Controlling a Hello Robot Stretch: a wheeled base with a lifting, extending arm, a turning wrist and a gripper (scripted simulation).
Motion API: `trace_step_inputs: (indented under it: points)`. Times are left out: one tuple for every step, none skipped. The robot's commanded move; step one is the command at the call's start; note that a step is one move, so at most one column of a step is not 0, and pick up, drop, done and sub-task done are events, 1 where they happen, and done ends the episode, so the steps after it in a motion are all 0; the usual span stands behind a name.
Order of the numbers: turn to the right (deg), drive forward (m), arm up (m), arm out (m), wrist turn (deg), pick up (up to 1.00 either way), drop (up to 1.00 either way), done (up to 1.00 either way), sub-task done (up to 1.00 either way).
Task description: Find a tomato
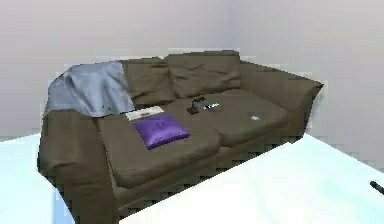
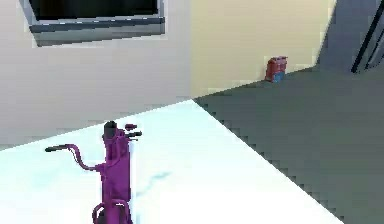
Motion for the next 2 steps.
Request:
trace_step_inputs:
  points:
    - [45.0,0.0,0.0,0.0,0.0,0.0,0.0,0.0,0.0]
    - [45.0,0.0,0.0,0.0,0.0,0.0,0.0,0.0,0.0]
